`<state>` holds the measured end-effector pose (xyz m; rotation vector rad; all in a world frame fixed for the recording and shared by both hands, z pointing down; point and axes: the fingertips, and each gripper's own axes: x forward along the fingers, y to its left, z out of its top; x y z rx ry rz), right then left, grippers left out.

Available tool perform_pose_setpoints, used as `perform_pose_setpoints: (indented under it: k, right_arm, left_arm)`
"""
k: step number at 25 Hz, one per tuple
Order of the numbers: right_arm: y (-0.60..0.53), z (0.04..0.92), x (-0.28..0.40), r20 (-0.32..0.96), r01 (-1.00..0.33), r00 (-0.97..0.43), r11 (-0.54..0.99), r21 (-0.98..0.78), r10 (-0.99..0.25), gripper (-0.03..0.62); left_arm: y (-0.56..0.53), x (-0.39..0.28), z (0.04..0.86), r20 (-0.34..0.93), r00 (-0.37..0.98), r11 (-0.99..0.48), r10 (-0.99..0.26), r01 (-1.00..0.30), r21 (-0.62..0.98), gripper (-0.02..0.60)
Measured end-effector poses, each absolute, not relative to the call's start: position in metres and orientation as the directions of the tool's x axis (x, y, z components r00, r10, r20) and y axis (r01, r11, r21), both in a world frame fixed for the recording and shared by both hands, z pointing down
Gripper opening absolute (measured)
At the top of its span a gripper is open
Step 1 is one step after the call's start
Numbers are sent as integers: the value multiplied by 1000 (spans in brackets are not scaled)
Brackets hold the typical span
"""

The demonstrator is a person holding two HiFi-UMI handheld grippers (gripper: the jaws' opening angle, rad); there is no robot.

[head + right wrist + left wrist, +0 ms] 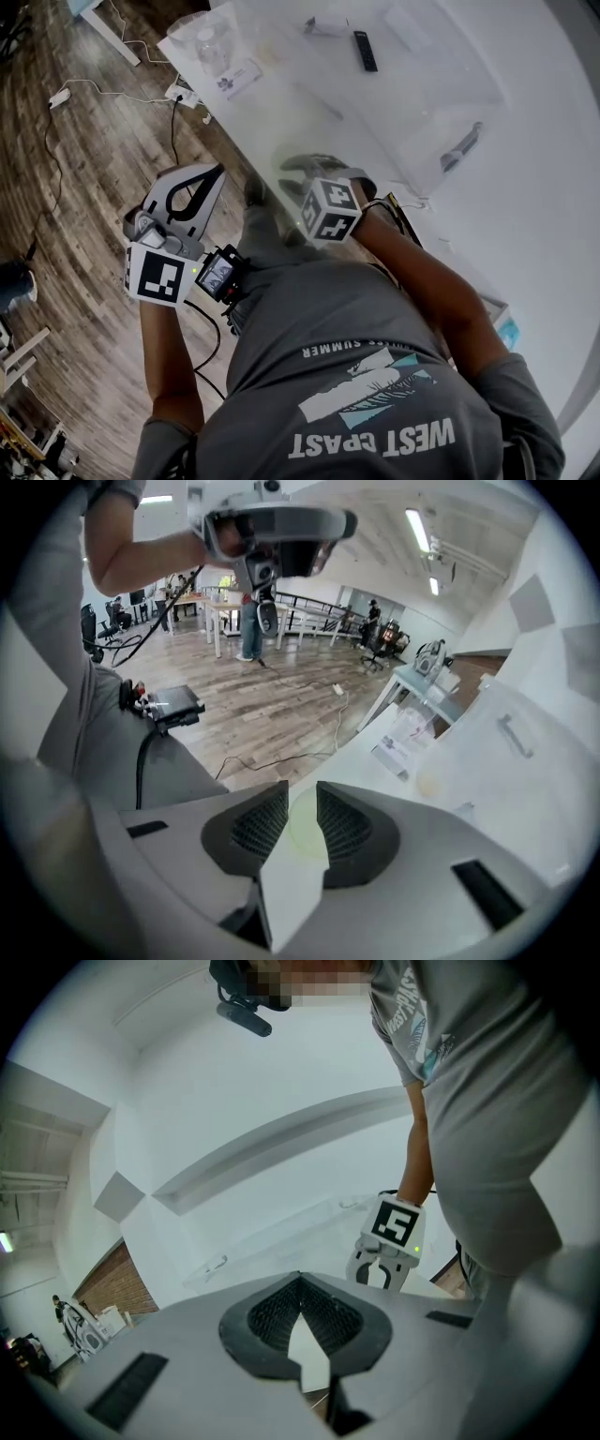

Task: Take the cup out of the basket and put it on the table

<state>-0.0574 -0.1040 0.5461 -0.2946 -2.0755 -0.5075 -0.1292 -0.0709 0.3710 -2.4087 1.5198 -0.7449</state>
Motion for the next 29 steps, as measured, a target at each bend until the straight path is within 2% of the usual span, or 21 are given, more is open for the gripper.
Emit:
perform_pose_setpoints:
  k: [2,3,6,13,23,29]
  right_arm:
    - [-101,509,-61,790,353,-613,894,277,-2,85]
    - [-98,490,-61,758,328,-653,904,275,6,12]
    - [-91,435,-54,669,261,-742,930,258,23,12]
    - [-93,338,-12,484,109,-872,939,327,-68,12]
    - [-73,273,30,328,0,-938,943,332,-115,12]
    - [-60,266,50,321,-38,-935,945,324,-148,12]
  left_arm:
    - [-69,-128,365,312,343,-453,-886,-781,-430,9]
    - [-68,-127,362,312,342,-453,-886,-778,-435,9]
    - [-67,-119,351,314,344,-458,-885,-765,-453,9]
    - [-60,-91,323,319,355,-475,-879,-725,-500,9]
    - [-41,-55,293,391,377,-542,-840,-635,-551,9]
    - [-21,-40,290,393,398,-558,-829,-631,-538,9]
